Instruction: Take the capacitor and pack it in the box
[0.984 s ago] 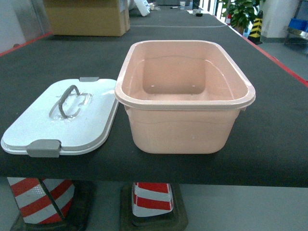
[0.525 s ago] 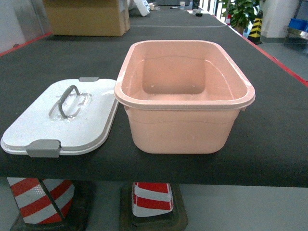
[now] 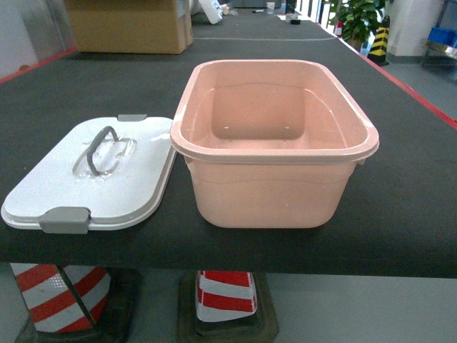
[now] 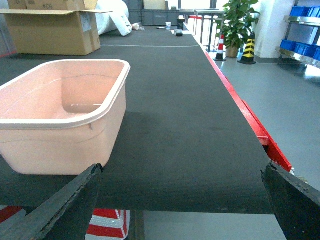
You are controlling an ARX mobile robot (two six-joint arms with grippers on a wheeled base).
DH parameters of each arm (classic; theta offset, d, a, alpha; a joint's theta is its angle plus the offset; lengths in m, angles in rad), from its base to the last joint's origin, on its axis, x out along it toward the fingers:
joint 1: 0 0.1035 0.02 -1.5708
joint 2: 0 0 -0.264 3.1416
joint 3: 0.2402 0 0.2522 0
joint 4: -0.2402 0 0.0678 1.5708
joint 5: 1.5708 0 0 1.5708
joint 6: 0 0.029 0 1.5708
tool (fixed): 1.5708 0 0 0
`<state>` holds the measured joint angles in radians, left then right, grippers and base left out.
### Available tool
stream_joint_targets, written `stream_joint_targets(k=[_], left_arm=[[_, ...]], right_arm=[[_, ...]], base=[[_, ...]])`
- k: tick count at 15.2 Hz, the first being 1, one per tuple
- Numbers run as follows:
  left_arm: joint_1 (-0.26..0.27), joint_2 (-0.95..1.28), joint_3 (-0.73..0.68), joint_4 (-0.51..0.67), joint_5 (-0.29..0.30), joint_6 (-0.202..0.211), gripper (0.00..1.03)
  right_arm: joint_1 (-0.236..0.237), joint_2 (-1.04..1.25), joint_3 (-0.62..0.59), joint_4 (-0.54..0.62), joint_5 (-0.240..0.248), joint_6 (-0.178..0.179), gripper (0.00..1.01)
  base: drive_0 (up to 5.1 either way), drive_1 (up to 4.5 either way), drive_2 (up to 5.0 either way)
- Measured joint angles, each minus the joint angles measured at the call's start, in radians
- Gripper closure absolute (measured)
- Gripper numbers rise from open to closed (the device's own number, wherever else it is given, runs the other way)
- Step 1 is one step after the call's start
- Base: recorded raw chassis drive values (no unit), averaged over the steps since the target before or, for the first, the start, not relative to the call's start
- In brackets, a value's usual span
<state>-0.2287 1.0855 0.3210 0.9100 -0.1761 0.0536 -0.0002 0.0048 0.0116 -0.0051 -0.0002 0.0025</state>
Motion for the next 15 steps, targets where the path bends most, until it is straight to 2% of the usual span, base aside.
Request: stream_joint_targets(k=[1,4,6,8,9,13,15], left_arm=[[-0.043,0.159,0.121,0.043,0.0,-0.004,0.59],[-0.172,0.612,0.514,-0.05,-0.008,-0.024,0.59],[-0.227,0.814,0.73,-0.11,-0.008,-0.03,0.59],[-0.262,0.966,0.919,-0.185,0.002,-0.052,0.59],[-0.27,1.014,0.97,-0.184,0.012,-0.065,0.49],[-0.273,1.029,0.982,-0.164,0.016,-0.072,0.04],[-0.272,1.029,0.977,-0.127,0.003,-0.072,0.05]], right_arm=[[0.0,0.0,0.0,0.0,0.001,0.0,0.03],[0.0,0.0,0.0,0.0,0.0,0.0,0.03],[0.0,0.0,0.0,0.0,0.0,0.0,0.03],[0.0,0.0,0.0,0.0,0.0,0.0,0.03],[0.0,0.0,0.0,0.0,0.0,0.0,0.03],[0.0,0.0,0.0,0.0,0.0,0.0,0.03],[0.0,0.0,0.0,0.0,0.0,0.0,0.03]], base=[[0.0,0.0,0.0],[0.0,0.0,0.0],[0.0,0.0,0.0],[0.0,0.0,0.0],[0.0,0.0,0.0],[0.0,0.0,0.0],[0.0,0.0,0.0]])
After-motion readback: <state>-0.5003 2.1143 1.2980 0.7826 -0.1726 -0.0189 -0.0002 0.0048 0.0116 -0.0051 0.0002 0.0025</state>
